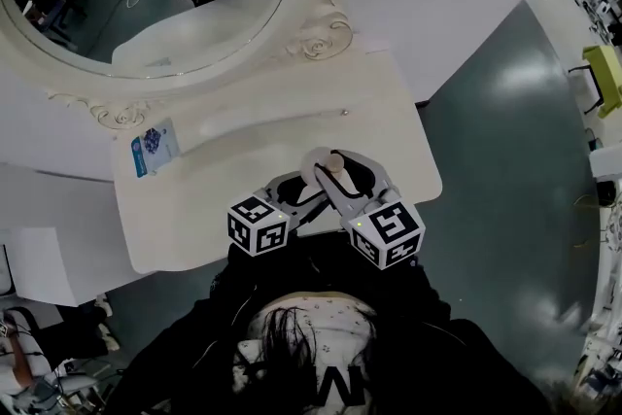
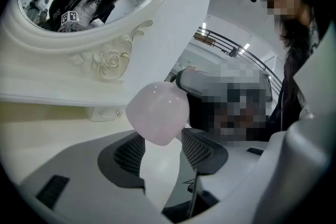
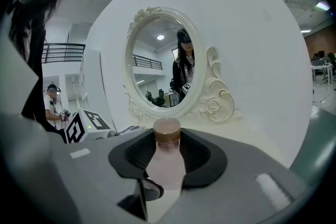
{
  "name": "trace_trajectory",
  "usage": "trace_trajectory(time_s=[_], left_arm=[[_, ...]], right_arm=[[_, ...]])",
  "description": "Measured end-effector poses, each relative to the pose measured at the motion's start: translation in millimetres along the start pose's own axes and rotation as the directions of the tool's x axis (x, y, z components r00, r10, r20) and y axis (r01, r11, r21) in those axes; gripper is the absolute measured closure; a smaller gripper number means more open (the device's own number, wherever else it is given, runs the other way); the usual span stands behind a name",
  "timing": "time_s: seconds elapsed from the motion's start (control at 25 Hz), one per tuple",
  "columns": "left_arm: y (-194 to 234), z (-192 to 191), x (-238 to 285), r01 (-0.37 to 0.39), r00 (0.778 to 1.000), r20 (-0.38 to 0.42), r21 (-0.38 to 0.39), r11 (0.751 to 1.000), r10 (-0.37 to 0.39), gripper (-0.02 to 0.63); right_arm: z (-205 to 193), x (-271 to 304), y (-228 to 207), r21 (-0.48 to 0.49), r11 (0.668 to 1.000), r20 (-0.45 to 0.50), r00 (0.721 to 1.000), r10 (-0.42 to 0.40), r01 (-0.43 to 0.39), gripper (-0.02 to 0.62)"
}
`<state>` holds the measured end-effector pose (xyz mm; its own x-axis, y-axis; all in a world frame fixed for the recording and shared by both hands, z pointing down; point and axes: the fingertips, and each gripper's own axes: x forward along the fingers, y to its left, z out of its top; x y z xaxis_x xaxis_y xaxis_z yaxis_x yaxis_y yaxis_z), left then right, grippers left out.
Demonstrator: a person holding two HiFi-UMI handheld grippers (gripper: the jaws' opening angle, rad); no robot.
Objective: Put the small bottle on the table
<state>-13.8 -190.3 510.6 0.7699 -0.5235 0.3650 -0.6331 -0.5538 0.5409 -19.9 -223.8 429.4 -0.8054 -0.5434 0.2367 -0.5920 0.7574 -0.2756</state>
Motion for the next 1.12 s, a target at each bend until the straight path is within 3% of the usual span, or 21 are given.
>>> trace_trajectory(time_s=[0.32,0.76,1.12], left_arm=[[8.6,-10.7,42.7,-0.027,0.998,-0.052,-0.045,0.999,0.025,0.407],[32.1,-35.0,95.0,-0.01,0.99,-0.142,-0.093,0.996,-0.003,0.407],[50.8,-55.0,112.9,0.002,0.974,-0.22,-0.204,0.979,-0.048,0.407]], right_arm=[[-20.9,-2.3,-46.4,0.077,0.997,-0.052,0.999,0.012,-0.008,0.446],[-58.3,7.1,-102.8,0.153,0.988,-0.141,0.99,-0.008,0.03,0.446],[-92.7,21.4,-132.7,0.308,0.948,-0.203,0.979,-0.022,0.085,0.446]])
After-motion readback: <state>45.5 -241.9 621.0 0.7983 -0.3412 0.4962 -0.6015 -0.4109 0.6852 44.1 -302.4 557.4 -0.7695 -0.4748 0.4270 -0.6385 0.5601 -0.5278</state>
